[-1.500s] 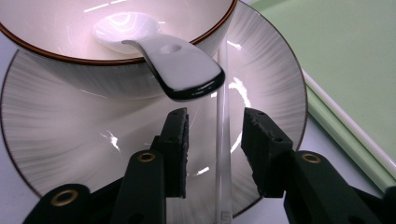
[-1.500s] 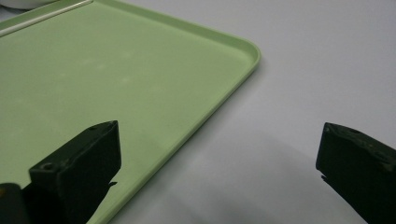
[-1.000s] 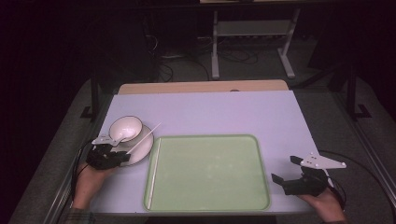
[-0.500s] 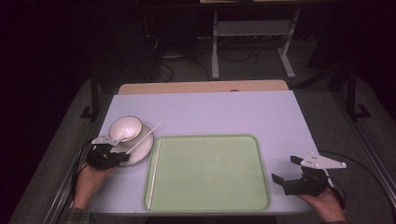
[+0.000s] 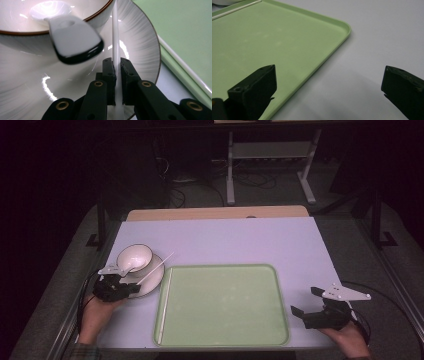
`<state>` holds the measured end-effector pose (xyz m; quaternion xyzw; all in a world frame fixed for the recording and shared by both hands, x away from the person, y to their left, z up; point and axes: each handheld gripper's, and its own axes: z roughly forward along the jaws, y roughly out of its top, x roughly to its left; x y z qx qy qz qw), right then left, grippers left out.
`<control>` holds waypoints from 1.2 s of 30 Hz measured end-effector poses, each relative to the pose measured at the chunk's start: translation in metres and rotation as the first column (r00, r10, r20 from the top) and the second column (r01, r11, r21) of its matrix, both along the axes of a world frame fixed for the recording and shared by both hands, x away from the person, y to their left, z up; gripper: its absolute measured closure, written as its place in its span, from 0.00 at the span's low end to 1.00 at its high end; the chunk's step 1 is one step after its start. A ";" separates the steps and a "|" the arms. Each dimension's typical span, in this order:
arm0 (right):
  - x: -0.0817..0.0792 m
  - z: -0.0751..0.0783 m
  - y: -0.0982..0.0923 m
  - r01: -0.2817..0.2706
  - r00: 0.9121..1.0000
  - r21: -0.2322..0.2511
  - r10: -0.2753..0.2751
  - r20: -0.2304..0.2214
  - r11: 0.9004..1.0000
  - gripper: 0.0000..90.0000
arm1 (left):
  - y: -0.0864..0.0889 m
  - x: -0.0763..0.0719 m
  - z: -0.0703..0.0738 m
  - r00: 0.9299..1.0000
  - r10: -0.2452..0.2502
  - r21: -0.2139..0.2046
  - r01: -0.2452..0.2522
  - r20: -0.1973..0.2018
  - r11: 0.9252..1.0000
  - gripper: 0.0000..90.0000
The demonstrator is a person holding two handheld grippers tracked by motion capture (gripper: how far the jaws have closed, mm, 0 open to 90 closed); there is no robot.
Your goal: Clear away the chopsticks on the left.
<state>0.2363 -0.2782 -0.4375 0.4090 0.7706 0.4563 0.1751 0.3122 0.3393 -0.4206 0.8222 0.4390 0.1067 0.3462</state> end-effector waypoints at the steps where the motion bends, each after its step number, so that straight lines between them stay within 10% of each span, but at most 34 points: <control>1: 0.000 0.000 0.000 -0.001 1.000 0.000 0.001 0.000 1.000 0.00 | -0.001 0.000 0.001 1.000 -0.003 -0.003 0.003 0.001 1.000 0.93; 36: -0.001 0.001 -0.001 0.001 1.000 -0.002 -0.001 0.005 1.000 0.00 | -0.037 -0.019 0.031 0.990 -0.116 -0.090 0.123 0.083 0.988 0.93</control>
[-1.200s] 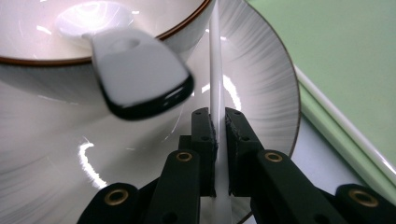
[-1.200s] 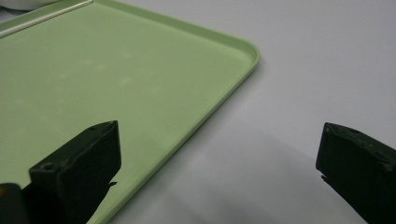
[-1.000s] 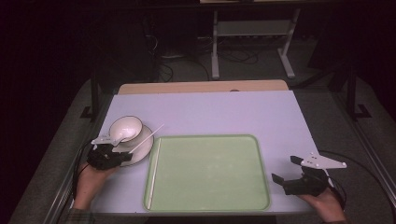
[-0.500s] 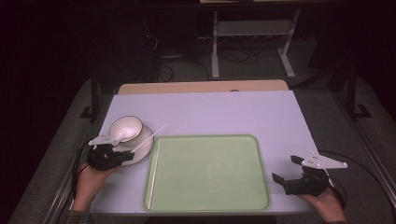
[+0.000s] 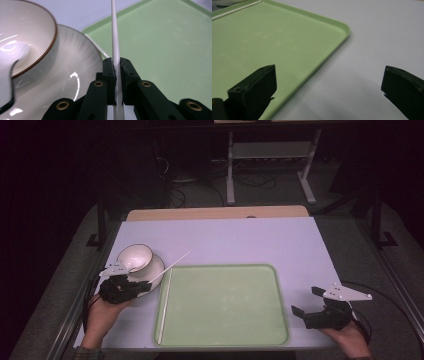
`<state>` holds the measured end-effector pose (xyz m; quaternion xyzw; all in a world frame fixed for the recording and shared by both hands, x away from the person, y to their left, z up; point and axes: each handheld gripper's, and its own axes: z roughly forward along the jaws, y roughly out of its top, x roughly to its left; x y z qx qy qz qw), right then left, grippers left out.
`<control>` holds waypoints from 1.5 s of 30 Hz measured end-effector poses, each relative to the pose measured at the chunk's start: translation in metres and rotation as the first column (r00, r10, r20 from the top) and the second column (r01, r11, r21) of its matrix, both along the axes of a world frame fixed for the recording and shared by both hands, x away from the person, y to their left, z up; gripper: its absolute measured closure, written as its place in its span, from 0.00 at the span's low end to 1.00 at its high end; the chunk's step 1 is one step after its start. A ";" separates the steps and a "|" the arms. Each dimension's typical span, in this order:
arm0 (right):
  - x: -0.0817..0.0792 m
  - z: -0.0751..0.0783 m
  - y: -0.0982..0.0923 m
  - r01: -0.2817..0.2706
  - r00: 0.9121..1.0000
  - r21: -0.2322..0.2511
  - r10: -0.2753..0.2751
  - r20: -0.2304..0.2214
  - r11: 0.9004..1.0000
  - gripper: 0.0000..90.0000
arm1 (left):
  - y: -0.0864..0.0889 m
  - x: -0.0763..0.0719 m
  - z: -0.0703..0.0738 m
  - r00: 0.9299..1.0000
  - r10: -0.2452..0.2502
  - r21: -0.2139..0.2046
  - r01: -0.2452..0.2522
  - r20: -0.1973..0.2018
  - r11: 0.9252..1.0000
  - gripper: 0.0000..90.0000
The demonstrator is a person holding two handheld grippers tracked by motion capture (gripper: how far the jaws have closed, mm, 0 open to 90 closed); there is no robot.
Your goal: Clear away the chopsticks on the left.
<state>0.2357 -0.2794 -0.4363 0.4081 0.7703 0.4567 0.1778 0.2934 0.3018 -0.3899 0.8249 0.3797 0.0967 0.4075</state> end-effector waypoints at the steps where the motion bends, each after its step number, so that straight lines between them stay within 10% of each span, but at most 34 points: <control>1: 0.000 0.000 0.000 0.000 1.000 0.000 0.000 -0.001 1.000 0.00 | -0.003 0.000 0.000 1.000 -0.008 -0.001 0.008 0.000 1.000 0.93; 45: 0.000 0.001 0.000 0.000 1.000 -0.001 0.000 0.004 1.000 0.00 | -0.104 0.009 -0.028 0.985 -0.152 0.104 0.160 -0.082 0.982 0.93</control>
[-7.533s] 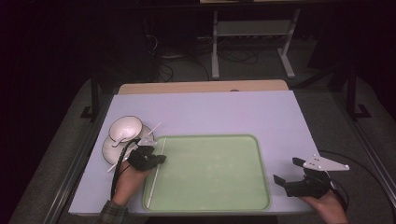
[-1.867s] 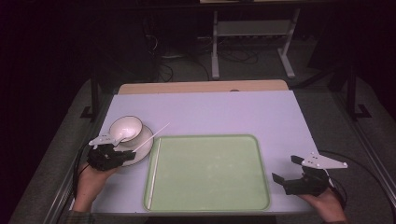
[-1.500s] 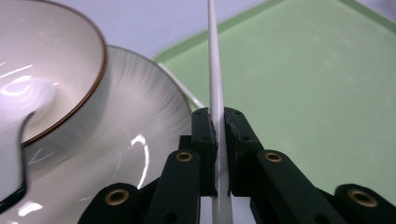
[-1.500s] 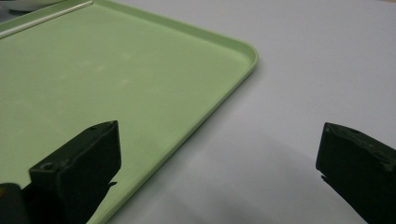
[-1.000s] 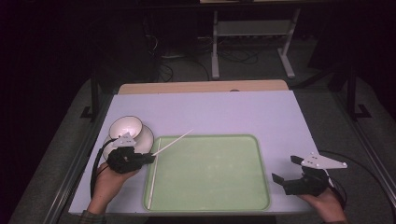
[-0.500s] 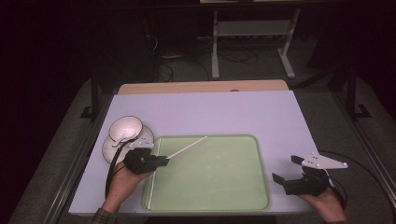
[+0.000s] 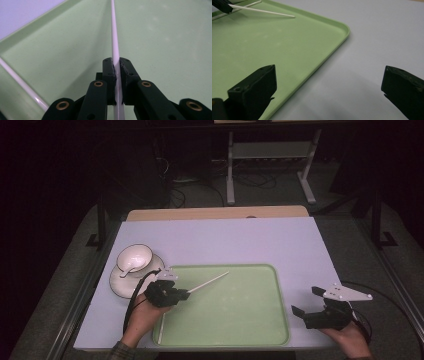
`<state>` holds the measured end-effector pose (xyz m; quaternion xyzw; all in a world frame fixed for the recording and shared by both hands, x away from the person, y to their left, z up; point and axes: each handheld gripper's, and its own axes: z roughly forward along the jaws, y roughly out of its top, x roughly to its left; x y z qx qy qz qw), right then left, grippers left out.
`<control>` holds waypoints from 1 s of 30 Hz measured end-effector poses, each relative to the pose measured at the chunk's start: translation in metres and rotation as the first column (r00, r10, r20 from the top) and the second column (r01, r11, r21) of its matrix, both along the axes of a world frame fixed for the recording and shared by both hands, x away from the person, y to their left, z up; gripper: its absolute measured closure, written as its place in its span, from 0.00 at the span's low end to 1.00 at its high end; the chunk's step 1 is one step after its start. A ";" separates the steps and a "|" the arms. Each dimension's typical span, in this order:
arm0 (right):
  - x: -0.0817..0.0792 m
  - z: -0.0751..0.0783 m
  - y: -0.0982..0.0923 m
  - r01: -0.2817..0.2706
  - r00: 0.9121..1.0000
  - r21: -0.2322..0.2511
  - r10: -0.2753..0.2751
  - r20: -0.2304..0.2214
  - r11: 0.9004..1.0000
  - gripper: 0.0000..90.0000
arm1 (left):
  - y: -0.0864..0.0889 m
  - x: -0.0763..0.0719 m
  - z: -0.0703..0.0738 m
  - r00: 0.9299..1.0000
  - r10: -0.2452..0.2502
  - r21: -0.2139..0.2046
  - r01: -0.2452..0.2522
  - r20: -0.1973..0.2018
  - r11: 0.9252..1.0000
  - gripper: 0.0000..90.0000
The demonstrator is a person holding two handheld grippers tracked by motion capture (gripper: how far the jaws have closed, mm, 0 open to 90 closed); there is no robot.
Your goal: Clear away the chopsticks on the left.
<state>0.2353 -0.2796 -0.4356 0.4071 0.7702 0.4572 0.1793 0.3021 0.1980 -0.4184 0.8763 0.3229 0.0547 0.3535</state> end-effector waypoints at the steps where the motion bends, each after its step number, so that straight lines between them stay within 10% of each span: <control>1: 0.000 0.000 0.000 0.000 1.000 0.000 0.000 0.000 1.000 0.00 | -0.001 0.000 -0.001 1.000 0.000 0.003 0.000 0.000 1.000 0.93; 30: 0.000 0.000 0.000 -0.001 1.000 0.000 0.001 0.000 1.000 0.00 | -0.009 -0.002 -0.016 1.000 0.004 0.030 -0.003 -0.024 1.000 0.90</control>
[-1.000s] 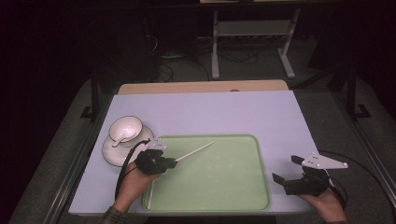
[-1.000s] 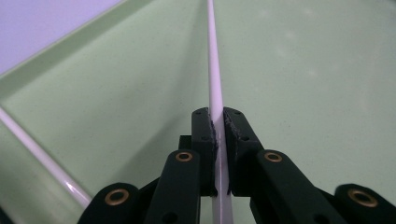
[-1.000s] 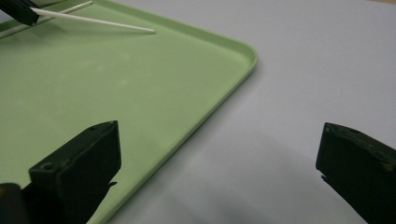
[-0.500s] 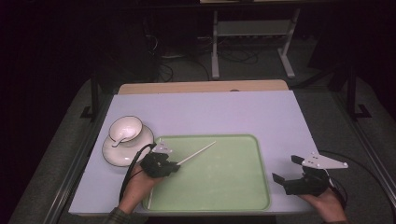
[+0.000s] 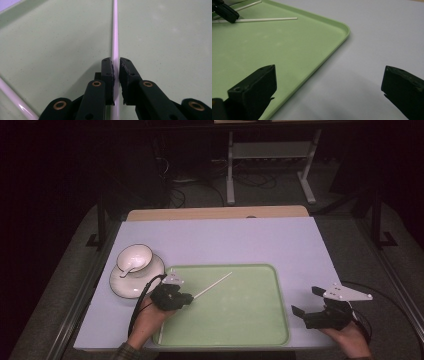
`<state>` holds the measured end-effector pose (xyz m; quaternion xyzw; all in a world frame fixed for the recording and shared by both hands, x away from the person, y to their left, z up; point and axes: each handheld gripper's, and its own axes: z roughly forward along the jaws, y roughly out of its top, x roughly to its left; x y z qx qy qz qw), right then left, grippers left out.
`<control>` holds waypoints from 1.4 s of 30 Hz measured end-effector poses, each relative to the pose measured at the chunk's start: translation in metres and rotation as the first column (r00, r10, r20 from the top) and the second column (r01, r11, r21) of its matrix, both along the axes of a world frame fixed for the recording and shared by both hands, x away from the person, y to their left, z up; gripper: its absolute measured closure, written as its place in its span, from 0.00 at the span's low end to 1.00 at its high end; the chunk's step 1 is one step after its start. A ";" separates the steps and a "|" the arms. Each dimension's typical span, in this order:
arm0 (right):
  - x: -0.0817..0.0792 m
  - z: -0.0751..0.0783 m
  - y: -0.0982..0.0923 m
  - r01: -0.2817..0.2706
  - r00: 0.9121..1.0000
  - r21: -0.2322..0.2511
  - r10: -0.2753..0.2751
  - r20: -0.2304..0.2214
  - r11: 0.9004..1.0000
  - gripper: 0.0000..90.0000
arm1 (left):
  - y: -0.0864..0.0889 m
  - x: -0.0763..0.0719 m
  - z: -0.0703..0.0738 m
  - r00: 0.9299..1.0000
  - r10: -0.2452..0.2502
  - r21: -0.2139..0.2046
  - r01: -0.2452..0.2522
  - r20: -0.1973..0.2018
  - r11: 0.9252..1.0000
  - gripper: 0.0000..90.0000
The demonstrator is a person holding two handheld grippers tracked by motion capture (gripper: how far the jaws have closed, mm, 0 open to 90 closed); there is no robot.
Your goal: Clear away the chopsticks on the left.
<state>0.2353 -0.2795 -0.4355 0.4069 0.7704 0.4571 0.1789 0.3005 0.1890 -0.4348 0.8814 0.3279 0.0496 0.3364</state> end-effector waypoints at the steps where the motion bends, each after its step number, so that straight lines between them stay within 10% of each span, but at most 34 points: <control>1: 0.000 0.000 0.000 0.000 1.000 0.001 0.000 0.000 1.000 0.00 | 0.000 0.000 0.000 1.000 0.000 0.000 0.000 0.000 1.000 0.90; 16: 0.000 0.000 0.001 -0.001 1.000 -0.001 0.001 -0.003 1.000 0.00 | -0.002 0.009 0.017 0.999 -0.044 -0.053 0.045 0.032 0.998 0.95; 42: 0.000 0.000 -0.001 0.001 1.000 0.009 -0.001 0.002 1.000 0.00 | -0.104 0.080 0.013 0.987 -0.161 -0.050 0.161 0.014 0.986 1.00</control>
